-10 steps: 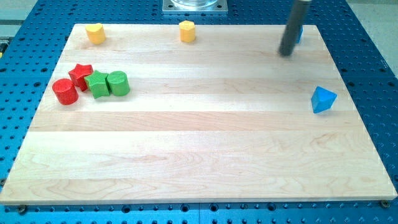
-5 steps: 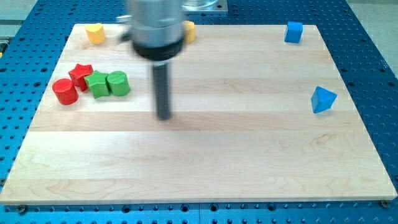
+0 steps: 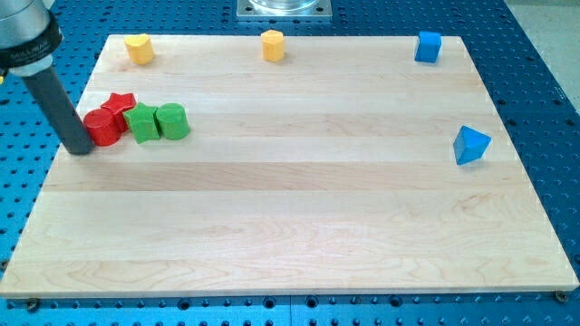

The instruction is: Move the red circle vertically below to the green star

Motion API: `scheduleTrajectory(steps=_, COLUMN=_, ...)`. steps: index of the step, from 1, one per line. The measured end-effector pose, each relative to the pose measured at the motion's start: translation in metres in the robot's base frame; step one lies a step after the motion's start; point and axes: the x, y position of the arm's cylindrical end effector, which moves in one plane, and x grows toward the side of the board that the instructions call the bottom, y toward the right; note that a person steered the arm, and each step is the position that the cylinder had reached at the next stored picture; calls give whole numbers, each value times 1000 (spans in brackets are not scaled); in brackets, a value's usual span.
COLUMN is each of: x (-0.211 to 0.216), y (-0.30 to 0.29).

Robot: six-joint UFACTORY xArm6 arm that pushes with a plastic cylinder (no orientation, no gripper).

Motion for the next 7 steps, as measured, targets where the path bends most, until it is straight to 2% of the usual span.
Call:
scheduleTrajectory(steps=2, x=-42, y=18)
scheduleTrajectory(steps=3, x=4, y=32)
scheduleTrajectory(steps=4, x=43, y=79)
scheduleTrajectory(steps=5, x=42, y=39)
scheduleTrajectory(steps=6, x=-18, y=-27)
scheduleTrajectory(steps=7, x=-83, y=-17)
